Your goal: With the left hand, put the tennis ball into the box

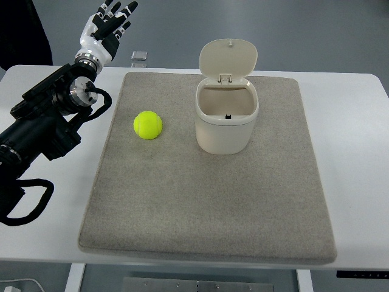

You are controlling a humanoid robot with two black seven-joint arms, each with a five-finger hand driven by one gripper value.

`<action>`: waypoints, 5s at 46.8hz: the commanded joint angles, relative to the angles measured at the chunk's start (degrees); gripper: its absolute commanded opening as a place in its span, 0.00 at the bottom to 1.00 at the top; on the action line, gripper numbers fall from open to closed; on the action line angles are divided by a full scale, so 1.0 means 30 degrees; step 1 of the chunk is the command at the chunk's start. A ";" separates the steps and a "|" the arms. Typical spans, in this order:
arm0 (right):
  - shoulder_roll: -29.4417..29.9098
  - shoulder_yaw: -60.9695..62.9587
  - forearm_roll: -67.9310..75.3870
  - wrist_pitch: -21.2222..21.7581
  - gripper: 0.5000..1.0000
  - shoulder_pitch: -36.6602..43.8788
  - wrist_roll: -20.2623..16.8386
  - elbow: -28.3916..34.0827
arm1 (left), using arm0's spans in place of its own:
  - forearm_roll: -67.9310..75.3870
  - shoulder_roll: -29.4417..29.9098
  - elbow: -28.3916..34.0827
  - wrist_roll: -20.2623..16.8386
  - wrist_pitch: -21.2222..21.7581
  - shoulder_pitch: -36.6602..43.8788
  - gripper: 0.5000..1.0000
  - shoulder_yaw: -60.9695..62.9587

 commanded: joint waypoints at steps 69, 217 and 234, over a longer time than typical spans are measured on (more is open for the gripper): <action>0.0000 0.0000 -0.0003 0.0000 0.88 0.0000 0.0008 0.0001 | 0.0389 0.0613 -0.0386 0.0128 -0.0244 -0.0596 0.98 0.1053; 0.0000 0.0000 -0.0003 0.0000 0.88 0.0000 0.0008 0.0001 | 0.8796 0.8378 -1.3629 0.2823 0.0634 -0.7570 0.89 2.3263; 0.0000 0.0000 -0.0003 0.0000 0.88 0.0000 0.0008 0.0001 | 1.0203 0.8378 -1.3658 0.2823 0.0664 -0.7570 0.89 2.3732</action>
